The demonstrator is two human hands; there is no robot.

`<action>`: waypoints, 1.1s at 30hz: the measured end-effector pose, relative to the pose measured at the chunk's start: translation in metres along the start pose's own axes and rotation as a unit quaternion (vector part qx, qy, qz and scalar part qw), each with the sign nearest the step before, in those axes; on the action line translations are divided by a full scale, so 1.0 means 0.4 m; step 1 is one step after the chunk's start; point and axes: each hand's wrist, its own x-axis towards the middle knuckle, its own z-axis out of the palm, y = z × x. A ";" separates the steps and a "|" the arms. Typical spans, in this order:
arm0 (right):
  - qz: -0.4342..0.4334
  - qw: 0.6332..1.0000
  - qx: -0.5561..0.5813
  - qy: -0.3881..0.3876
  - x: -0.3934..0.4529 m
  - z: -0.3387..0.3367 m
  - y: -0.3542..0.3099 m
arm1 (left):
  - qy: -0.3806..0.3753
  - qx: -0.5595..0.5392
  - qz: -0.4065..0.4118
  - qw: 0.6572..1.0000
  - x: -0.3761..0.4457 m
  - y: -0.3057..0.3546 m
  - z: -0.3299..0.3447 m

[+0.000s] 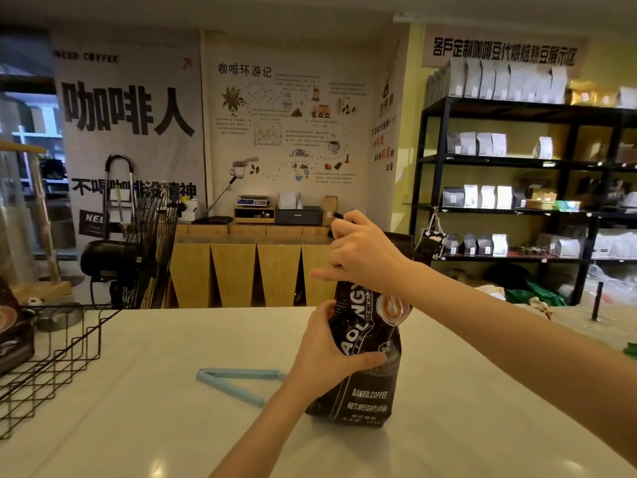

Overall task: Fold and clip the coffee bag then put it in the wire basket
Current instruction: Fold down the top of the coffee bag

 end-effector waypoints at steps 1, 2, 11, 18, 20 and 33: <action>0.005 1.000 -0.006 0.001 -0.002 0.004 0.001 | -0.009 -0.034 -0.009 0.999 0.001 0.008 0.009; 0.010 1.000 -0.018 0.000 -0.003 0.008 0.001 | -0.010 -0.060 -0.020 0.998 0.001 0.017 0.021; 0.102 0.995 -0.018 0.004 -0.014 0.018 0.013 | 0.104 -0.092 0.011 0.990 -0.018 0.018 0.108; 0.153 0.988 -0.023 -0.013 -0.025 0.030 0.077 | 0.094 -0.126 0.010 0.988 -0.015 0.024 0.098; 0.148 0.988 -0.042 -0.015 -0.025 0.040 0.072 | 0.103 -0.114 0.008 0.988 -0.019 0.020 0.099; 0.045 0.992 -0.119 -0.006 0.027 0.026 0.020 | 0.112 -0.130 0.036 0.985 -0.009 0.020 0.048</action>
